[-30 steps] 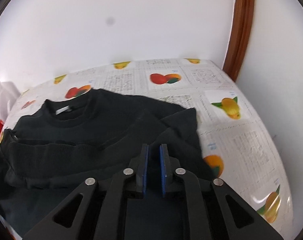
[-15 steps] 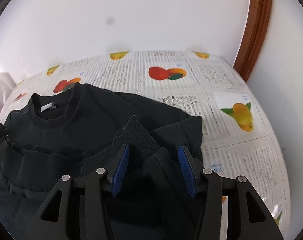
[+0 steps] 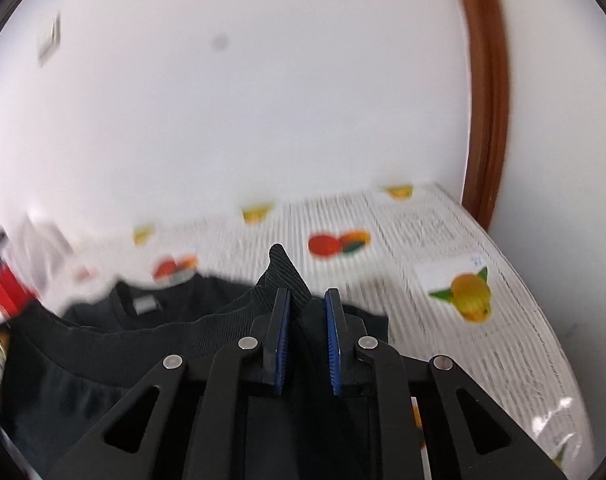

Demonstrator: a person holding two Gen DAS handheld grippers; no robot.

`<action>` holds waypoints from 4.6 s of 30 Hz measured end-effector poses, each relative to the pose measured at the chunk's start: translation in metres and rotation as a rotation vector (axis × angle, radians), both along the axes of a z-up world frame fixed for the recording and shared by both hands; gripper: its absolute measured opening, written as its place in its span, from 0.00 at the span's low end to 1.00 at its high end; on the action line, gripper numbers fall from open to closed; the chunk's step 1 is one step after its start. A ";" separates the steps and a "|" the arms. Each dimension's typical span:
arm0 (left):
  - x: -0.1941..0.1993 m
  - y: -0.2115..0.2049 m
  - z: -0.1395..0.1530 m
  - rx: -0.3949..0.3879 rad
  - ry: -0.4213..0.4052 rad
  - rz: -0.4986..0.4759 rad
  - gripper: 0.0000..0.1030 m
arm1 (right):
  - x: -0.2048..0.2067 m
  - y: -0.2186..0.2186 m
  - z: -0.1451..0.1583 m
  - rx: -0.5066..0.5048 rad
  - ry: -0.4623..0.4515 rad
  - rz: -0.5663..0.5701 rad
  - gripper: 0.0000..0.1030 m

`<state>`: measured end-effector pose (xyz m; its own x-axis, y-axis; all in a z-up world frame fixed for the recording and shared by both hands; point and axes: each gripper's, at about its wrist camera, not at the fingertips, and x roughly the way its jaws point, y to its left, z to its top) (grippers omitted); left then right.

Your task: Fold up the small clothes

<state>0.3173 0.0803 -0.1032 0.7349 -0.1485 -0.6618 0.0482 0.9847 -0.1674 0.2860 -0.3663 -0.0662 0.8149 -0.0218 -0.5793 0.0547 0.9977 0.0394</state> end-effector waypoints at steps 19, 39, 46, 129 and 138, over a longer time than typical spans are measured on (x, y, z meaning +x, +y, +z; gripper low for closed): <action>0.030 -0.008 -0.046 0.017 0.185 0.012 0.15 | 0.019 -0.004 -0.045 -0.163 0.226 -0.104 0.35; -0.085 0.016 -0.042 0.120 0.233 0.035 0.44 | -0.138 -0.029 -0.056 -0.269 0.316 -0.160 0.36; -0.121 0.030 -0.047 0.115 0.258 0.030 0.49 | -0.161 -0.022 -0.048 -0.293 0.303 -0.170 0.36; -0.188 -0.039 -0.024 -0.072 0.112 -0.309 0.62 | -0.146 0.210 -0.014 0.109 -0.107 0.187 0.16; -0.166 -0.144 -0.054 0.058 0.152 -0.402 0.62 | -0.174 0.142 -0.047 0.209 -0.079 0.142 0.16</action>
